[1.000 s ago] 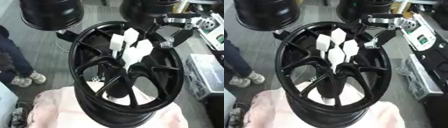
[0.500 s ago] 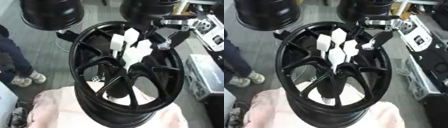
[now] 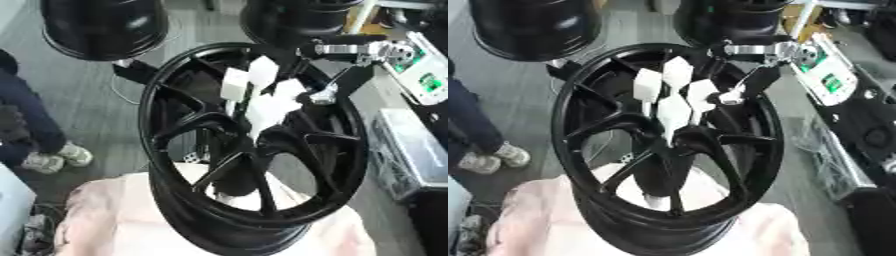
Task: Pull the pin out of the wheel hub.
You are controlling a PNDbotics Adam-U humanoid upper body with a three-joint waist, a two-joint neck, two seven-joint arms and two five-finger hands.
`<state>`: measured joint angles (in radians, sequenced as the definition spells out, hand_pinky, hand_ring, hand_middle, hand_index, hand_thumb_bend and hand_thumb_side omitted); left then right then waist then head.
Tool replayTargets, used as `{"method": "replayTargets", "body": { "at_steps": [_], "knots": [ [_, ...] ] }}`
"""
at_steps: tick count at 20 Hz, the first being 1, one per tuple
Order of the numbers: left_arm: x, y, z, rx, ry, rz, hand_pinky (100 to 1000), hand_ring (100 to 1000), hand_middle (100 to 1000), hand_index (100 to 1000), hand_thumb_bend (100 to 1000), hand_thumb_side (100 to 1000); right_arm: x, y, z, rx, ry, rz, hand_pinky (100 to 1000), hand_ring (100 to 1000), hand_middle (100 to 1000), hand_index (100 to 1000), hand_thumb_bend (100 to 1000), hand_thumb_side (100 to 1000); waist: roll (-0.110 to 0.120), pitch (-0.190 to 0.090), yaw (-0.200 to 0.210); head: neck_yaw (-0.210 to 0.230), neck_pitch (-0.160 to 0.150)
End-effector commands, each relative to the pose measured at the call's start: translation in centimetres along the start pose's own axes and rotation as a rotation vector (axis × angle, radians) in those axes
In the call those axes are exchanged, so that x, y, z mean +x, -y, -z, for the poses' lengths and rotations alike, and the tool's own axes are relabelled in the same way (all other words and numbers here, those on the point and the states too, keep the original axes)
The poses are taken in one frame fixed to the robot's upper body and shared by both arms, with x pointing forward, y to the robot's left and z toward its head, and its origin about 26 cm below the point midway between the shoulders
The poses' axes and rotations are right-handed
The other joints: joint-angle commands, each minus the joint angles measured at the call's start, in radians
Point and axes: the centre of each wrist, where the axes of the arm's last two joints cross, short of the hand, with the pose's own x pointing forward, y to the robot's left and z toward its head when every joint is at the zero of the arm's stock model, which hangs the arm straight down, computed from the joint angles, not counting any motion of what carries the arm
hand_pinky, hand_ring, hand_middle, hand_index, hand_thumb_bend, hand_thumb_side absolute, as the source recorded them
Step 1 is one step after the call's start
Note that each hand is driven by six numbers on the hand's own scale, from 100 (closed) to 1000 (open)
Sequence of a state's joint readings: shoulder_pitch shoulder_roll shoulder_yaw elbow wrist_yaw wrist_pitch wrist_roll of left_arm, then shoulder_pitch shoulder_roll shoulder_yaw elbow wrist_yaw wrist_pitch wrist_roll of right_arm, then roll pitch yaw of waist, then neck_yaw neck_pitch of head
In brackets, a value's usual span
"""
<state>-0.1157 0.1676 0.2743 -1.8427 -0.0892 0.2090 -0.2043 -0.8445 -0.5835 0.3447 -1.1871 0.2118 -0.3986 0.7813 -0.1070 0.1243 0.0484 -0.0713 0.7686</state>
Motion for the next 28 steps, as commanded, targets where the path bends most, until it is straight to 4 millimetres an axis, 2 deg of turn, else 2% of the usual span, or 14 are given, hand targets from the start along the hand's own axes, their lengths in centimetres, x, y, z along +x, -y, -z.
{"method": "replayTargets", "body": {
  "at_steps": [1,11,18,22,25,28],
  "knots": [
    [0.77,-0.26,0.22,-0.004,0.026,0.019,767,724,639,705,298,778,-0.03,0.9,-0.71,0.125,0.06,-0.129,799,785,778,900,330,381,0.005,-0.012,-0.001,0.002,0.001],
    [0.79,-0.26,0.24,-0.004,0.028,0.018,767,725,638,705,297,778,-0.6,0.44,-0.88,0.143,0.035,-0.136,800,788,779,858,345,368,0.008,-0.011,-0.002,0.002,0.001],
    [0.82,-0.27,0.27,-0.004,0.03,0.019,767,725,638,705,296,779,-0.72,0.35,-0.95,0.145,0.03,-0.14,799,786,789,870,350,371,0.008,-0.011,-0.002,0.004,0.001],
    [0.83,-0.26,0.28,-0.004,0.03,0.019,767,725,638,705,296,779,-0.57,0.45,-0.97,0.13,0.042,-0.141,796,782,792,833,344,365,0.008,-0.011,-0.002,0.005,0.001],
    [0.84,-0.27,0.29,-0.004,0.031,0.019,767,725,638,705,295,779,-0.39,0.57,-0.94,0.117,0.052,-0.143,795,778,789,760,345,362,0.008,-0.011,-0.002,0.005,0.001],
    [0.87,-0.25,0.32,-0.005,0.032,0.019,767,725,638,705,295,779,-0.29,0.61,-0.82,0.117,0.056,-0.145,795,778,789,751,346,361,0.007,-0.011,-0.002,0.005,0.001]
  ]
}}
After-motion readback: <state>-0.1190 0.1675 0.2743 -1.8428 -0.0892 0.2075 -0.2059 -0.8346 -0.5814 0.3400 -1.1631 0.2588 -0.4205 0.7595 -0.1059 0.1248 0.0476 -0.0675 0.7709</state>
